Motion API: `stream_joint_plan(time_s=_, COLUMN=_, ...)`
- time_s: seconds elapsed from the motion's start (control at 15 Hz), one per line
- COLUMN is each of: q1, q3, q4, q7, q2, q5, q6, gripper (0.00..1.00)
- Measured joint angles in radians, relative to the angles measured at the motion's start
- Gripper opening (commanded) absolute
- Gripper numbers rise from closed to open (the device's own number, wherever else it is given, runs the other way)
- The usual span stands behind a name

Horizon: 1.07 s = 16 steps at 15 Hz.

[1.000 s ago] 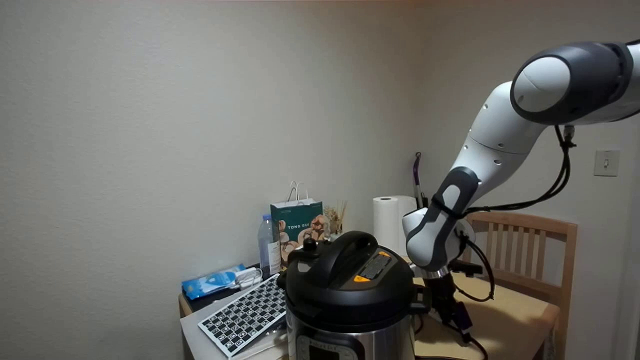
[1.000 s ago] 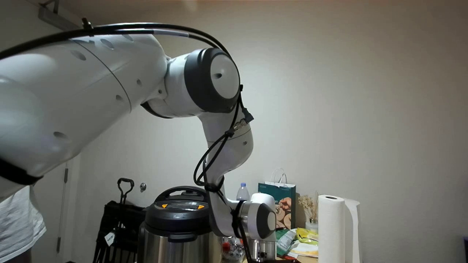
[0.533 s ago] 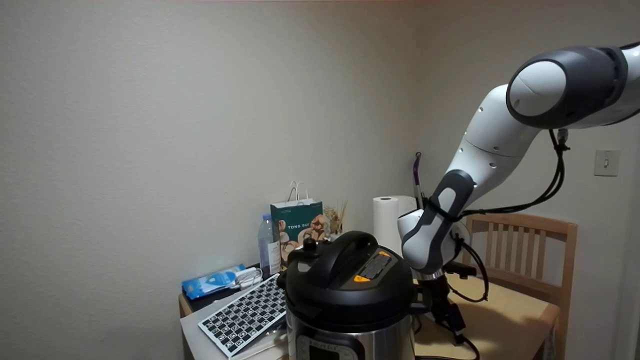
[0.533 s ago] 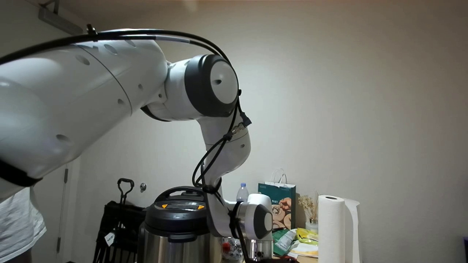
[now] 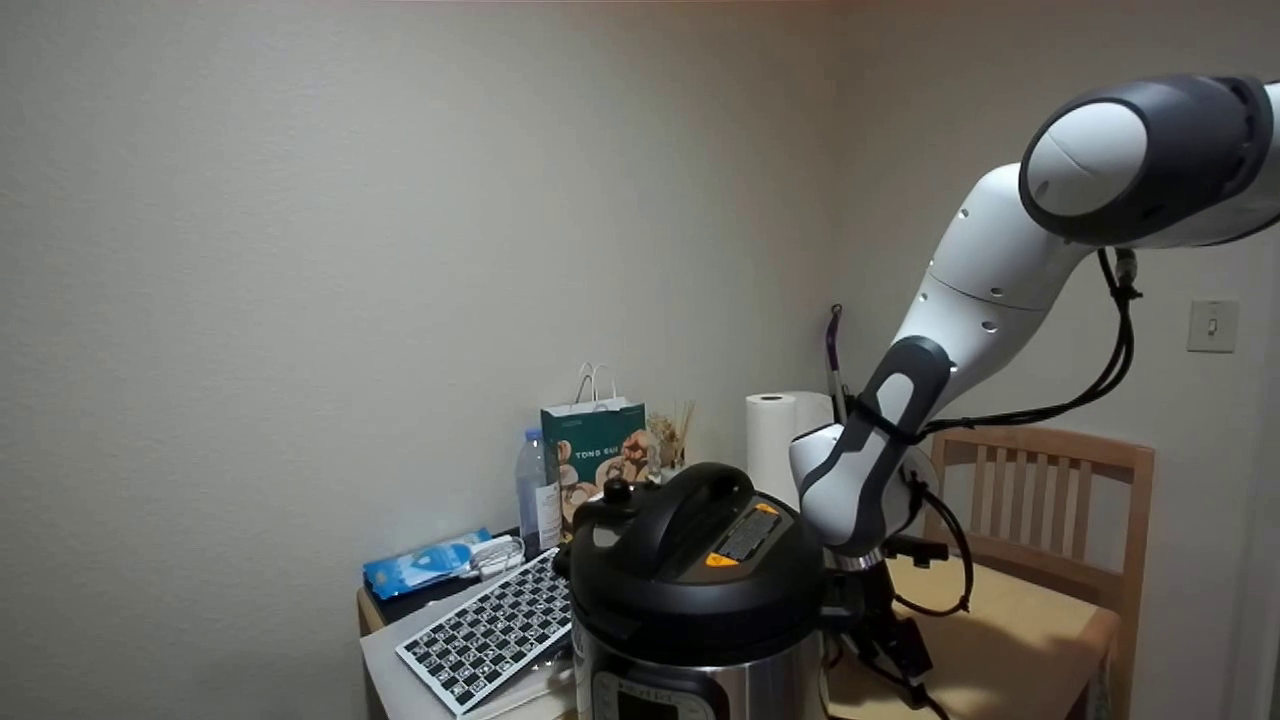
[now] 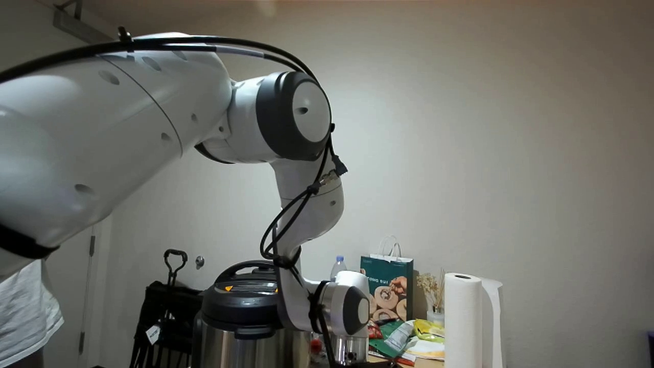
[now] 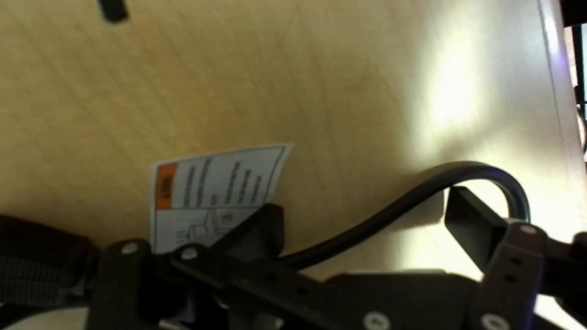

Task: Pick up the cable

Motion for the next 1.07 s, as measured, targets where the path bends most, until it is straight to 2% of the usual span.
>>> stream_joint_plan(time_s=0.53, q1=0.002, q3=0.008, q4=-0.085, q7=-0.113, q2=-0.040, q5=0.002, q6=-0.006, gripper=1.00)
stream_joint_plan(time_s=0.87, q1=0.087, q3=-0.030, q4=-0.289, q7=-0.128, q2=-0.127, q5=-0.155, q6=0.066, gripper=1.00)
stream_joint_plan(time_s=1.07, q1=0.122, q3=-0.049, q4=-0.304, q7=-0.121, q2=-0.134, q5=-0.172, q6=0.062, gripper=1.00)
